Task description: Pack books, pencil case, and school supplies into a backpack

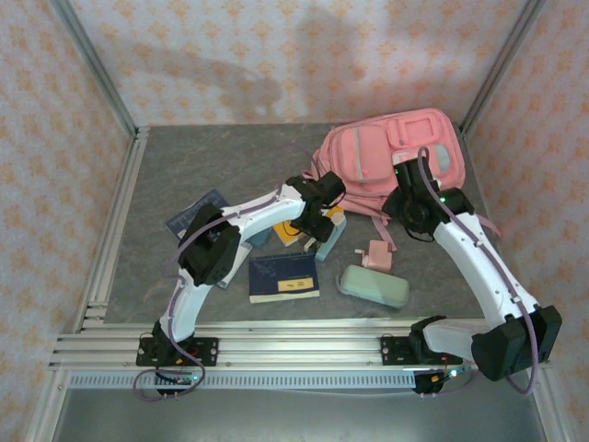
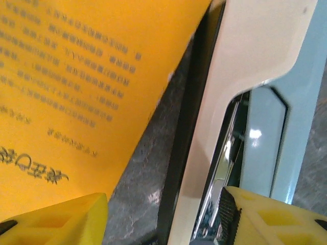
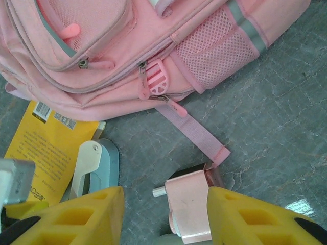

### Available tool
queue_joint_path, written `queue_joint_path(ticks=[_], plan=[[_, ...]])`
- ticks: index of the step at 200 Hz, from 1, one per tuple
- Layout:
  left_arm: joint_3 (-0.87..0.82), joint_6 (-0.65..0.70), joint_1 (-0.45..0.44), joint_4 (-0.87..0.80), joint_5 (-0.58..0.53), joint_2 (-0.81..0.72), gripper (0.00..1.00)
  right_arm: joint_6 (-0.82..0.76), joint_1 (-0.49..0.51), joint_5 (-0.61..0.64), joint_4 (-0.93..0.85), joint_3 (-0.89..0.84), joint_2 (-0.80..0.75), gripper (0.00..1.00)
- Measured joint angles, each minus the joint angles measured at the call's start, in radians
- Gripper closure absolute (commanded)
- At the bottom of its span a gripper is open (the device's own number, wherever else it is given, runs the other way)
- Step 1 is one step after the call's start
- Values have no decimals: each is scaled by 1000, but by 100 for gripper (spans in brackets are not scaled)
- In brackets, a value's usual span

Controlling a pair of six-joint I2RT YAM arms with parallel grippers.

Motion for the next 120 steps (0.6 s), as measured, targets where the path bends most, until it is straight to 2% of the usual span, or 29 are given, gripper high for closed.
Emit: queue_joint_path(ticks=[25, 86, 105, 120], plan=[[14, 12, 19, 21, 28, 22, 55, -3, 0, -10, 0, -14, 0, 55], [14, 17, 40, 36, 119, 52, 59, -19, 0, -13, 2, -28, 0, 55], [16, 19, 40, 40, 137, 58, 66, -19, 0, -13, 8, -36, 0, 56], [21, 26, 42, 43, 158, 65, 77, -26, 0, -13, 8, -38, 1, 56]])
